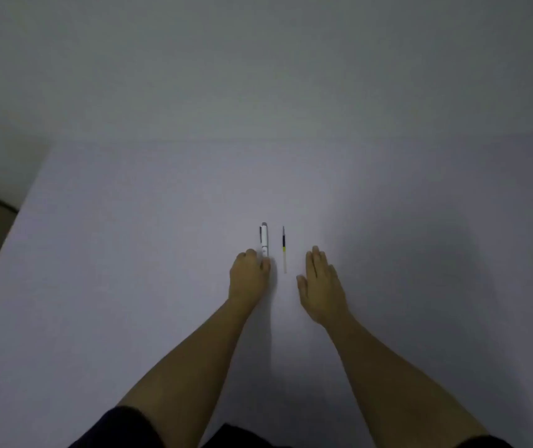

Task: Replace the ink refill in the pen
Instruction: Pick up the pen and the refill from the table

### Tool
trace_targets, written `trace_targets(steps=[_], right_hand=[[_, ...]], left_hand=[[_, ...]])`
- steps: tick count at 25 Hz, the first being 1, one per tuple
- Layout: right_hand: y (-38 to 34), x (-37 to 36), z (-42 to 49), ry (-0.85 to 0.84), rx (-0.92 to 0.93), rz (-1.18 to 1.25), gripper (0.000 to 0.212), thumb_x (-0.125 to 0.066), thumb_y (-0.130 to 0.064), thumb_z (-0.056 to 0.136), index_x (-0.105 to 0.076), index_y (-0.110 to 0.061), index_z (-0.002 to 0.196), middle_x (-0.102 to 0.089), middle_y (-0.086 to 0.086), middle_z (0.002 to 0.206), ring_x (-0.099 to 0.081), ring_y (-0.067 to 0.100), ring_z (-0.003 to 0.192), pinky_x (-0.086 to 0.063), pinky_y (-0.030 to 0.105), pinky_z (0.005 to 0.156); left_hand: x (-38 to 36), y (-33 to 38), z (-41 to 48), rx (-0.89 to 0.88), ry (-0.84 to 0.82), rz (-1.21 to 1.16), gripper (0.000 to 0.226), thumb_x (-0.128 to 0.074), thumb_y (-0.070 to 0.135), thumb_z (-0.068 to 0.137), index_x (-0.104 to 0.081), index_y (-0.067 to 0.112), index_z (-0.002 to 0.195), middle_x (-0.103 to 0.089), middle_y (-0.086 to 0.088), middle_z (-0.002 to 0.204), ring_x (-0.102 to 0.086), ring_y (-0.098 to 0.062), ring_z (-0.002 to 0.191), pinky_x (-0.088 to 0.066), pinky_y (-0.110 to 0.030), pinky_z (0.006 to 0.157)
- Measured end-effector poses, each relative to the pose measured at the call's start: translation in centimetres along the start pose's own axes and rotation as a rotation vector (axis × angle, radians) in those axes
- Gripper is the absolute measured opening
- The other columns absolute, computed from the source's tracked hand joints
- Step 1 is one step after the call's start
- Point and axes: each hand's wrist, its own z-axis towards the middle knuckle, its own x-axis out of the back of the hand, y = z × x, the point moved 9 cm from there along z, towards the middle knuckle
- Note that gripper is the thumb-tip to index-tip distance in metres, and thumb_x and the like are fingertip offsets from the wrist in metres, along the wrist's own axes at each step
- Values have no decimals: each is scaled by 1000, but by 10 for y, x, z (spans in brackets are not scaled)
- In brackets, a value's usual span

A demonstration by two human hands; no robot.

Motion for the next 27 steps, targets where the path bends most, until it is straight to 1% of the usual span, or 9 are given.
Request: trace_targets(steps=[4, 11, 15, 17, 18, 21, 23, 25, 27], right_hand=[[4, -11, 3, 44, -9, 2, 62, -29, -36, 99, -5, -7, 148, -3, 9, 160, -2, 22, 148, 0, 33, 118], [5, -8, 3, 172, -3, -12, 61, -37, -33, 93, -26, -3, 145, -27, 13, 154, -24, 28, 144, -13, 39, 115], [3, -8, 5, 105, -3, 25, 60, -36, -32, 97, -18, -5, 147, -16, 11, 158, -13, 25, 147, -7, 35, 118], [1, 1, 4, 90, -24, 174, 57, -36, -30, 98, -19, -5, 147, -18, 11, 158, -14, 23, 147, -9, 33, 118], [3, 11, 4, 100, -69, 320, 53, -38, -28, 98, -27, -5, 145, -27, 12, 155, -24, 24, 144, -16, 30, 116], [11, 46, -2, 213, -221, 696, 35, -46, -26, 96, -57, -9, 125, -65, 7, 116, -60, 22, 112, -42, 20, 96], [2, 55, -5, 158, -257, 850, 29, -49, -32, 94, -65, -19, 114, -68, -9, 92, -66, 17, 97, -48, 23, 84], [-16, 60, -9, 96, -243, 979, 20, -52, -37, 92, -66, -34, 105, -67, -17, 88, -67, 14, 94, -48, 22, 79], [-28, 68, -15, 123, -213, 1051, 12, -57, -34, 90, -66, -41, 89, -69, -15, 87, -67, 13, 91, -51, 25, 83]], left_hand=[[-6, 6, 20, 57, 80, 22, 30, -46, 23, 94, -54, -5, 99, -60, -24, 99, -59, -35, 86, -44, -36, 69], [-14, 5, 35, 151, 119, 43, 22, -46, 14, 93, -53, -5, 102, -60, -25, 102, -60, -38, 90, -48, -42, 76], [-5, 2, 28, 99, 114, 20, 22, -49, 17, 92, -54, -4, 98, -61, -24, 98, -60, -37, 85, -52, -44, 73], [4, 5, 19, -16, 104, 12, 21, -51, 18, 91, -54, -3, 92, -61, -23, 91, -59, -35, 78, -51, -43, 68], [9, 6, 14, -75, 96, 6, 20, -52, 18, 91, -54, -2, 89, -61, -21, 89, -59, -34, 76, -49, -43, 66], [20, 10, -2, -216, 15, -17, 21, -55, 23, 90, -55, 2, 88, -65, -15, 84, -59, -30, 74, -47, -40, 65], [25, 15, -13, -294, -41, -11, 20, -58, 25, 89, -57, 5, 87, -66, -12, 81, -59, -28, 70, -45, -36, 62], [30, 23, -24, -365, -69, -4, 19, -59, 25, 88, -57, 7, 85, -66, -12, 79, -57, -27, 67, -43, -33, 60], [34, 34, -35, -437, -75, -3, 17, -59, 25, 88, -56, 8, 85, -66, -11, 79, -57, -26, 67, -44, -35, 61]])
